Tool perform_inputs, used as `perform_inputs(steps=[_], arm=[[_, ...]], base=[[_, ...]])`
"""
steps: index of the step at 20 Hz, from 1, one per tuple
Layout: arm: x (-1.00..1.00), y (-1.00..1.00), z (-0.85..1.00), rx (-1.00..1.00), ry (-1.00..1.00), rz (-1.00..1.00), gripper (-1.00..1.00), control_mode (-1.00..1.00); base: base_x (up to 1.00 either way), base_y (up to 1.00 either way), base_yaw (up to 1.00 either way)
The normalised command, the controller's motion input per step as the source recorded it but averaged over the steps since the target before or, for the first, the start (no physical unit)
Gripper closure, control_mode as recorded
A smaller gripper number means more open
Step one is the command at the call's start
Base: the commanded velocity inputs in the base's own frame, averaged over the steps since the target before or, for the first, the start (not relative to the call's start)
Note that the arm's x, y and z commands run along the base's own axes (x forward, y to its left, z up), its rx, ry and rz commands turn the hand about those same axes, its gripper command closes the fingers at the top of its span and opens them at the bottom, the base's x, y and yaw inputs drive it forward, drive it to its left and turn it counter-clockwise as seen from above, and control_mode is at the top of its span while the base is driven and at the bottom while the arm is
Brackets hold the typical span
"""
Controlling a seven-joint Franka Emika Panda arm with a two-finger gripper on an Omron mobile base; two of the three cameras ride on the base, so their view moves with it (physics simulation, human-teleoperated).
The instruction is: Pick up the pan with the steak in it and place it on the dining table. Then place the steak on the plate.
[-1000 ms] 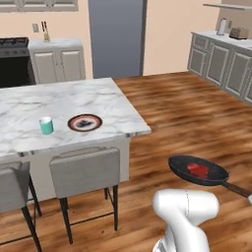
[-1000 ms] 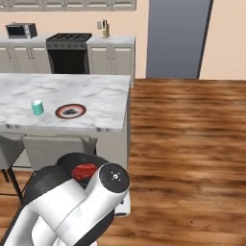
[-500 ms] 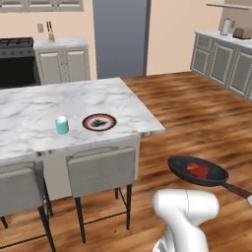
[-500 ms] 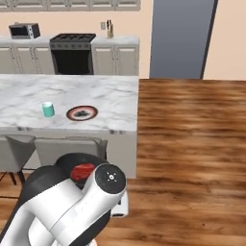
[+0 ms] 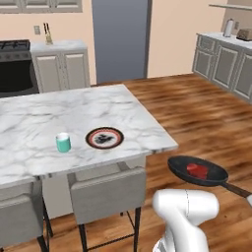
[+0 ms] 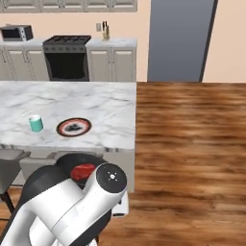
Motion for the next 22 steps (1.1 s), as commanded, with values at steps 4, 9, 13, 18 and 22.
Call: perform_inputs(steps=[4, 9, 13, 18, 22], arm=[[0.0, 0.0, 0.0, 0.0, 0.0, 0.0, 1.0, 1.0], [0.0, 0.0, 0.0, 0.0, 0.0, 0.0, 1.0, 1.0], [0.0, 0.0, 0.0, 0.0, 0.0, 0.0, 1.0, 1.0], [0.0, 0.0, 0.0, 0.0, 0.0, 0.0, 1.0, 1.0], [0.0, 0.0, 0.0, 0.0, 0.0, 0.0, 1.0, 1.0]], base=[[0.43, -0.24, 0.0], [0.22, -0.28, 0.0], [0.29, -0.27, 0.0], [0.67, -0.03, 0.0], [0.81, -0.02, -0.01]])
